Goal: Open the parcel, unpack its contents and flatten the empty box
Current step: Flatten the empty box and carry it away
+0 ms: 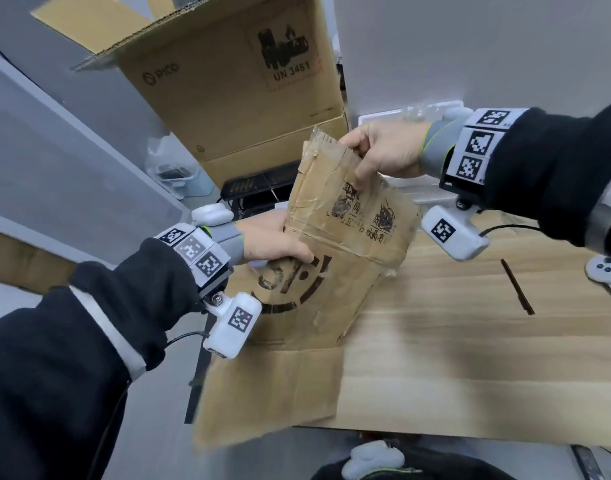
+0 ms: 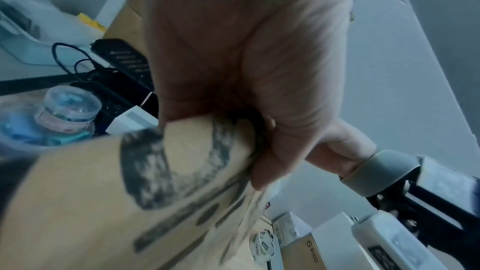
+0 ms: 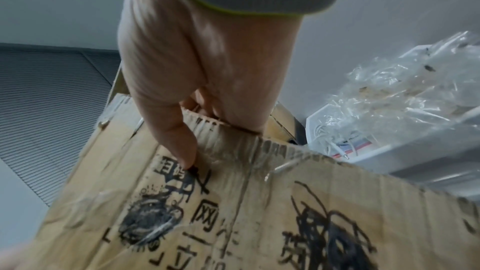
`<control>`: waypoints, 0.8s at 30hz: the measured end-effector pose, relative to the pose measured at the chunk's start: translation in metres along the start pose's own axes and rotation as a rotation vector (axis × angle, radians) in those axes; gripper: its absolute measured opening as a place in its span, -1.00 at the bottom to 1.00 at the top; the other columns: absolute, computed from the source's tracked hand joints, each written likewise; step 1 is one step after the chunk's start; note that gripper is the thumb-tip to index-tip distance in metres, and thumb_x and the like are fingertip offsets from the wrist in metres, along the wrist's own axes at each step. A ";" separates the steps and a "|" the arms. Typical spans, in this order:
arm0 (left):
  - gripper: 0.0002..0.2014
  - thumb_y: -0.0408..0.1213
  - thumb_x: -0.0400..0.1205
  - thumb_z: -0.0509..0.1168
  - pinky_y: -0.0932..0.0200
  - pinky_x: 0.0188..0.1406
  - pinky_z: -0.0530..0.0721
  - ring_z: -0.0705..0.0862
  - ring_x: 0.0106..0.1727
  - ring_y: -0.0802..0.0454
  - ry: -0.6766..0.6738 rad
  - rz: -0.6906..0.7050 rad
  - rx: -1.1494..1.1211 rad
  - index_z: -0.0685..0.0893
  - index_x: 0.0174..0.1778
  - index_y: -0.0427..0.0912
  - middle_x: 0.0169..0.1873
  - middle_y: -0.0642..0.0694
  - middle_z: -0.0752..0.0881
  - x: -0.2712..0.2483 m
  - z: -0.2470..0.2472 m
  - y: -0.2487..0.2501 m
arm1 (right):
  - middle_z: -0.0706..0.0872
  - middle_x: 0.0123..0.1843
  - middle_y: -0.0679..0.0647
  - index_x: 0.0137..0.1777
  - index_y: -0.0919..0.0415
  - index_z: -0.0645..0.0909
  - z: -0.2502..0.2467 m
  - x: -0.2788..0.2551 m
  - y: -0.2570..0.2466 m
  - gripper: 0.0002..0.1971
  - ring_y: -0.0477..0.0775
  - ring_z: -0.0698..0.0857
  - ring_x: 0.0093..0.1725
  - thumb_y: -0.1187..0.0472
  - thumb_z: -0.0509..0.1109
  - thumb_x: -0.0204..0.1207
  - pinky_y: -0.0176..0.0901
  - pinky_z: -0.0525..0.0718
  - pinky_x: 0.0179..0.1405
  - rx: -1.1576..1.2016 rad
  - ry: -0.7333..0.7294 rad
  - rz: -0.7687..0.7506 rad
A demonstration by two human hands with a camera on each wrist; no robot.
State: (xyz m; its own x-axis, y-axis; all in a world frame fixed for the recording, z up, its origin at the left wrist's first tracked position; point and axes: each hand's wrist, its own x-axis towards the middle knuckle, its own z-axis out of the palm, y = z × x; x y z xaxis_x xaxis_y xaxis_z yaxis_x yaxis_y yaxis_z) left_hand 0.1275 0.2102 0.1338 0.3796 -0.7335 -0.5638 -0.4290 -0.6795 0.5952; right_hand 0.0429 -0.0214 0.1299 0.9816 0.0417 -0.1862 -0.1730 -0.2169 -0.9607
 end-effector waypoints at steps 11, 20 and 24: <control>-0.76 -0.65 0.63 0.32 -0.04 0.11 0.83 0.85 0.01 -0.15 -0.176 -0.100 -0.101 0.72 0.08 -0.27 -0.03 -0.19 0.88 -0.013 -0.041 0.001 | 0.82 0.17 0.01 0.32 0.08 0.60 0.007 -0.008 0.023 -0.26 0.07 0.80 0.18 0.11 0.79 0.11 0.05 0.69 0.33 -0.240 -0.024 0.255; -0.79 -0.41 0.57 0.47 0.16 -0.22 0.82 0.88 -0.16 -0.04 -0.204 -0.227 -0.129 0.72 0.11 -0.29 -0.11 -0.19 0.89 -0.005 -0.036 -0.031 | 0.76 0.26 0.35 0.34 0.32 0.58 0.024 -0.015 0.056 -0.48 0.36 0.77 0.20 0.38 0.62 0.38 0.33 0.68 0.28 0.146 -0.163 0.262; -0.65 -0.36 0.46 0.59 0.00 0.08 0.83 0.87 0.02 -0.08 -0.247 -0.318 -0.006 0.77 0.16 -0.24 0.01 -0.14 0.89 -0.010 -0.032 -0.074 | 0.80 0.21 0.30 0.26 0.26 0.64 0.021 -0.016 0.075 -0.14 0.26 0.83 0.10 0.10 0.86 -0.11 0.16 0.80 0.09 0.247 -0.131 0.273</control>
State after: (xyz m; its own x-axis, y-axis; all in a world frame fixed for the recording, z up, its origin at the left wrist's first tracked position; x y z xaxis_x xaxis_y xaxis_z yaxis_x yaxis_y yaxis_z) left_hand 0.1810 0.2675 0.1139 0.2838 -0.4610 -0.8408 -0.3168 -0.8727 0.3716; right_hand 0.0121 -0.0179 0.0562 0.8810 0.1425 -0.4512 -0.4563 0.0038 -0.8898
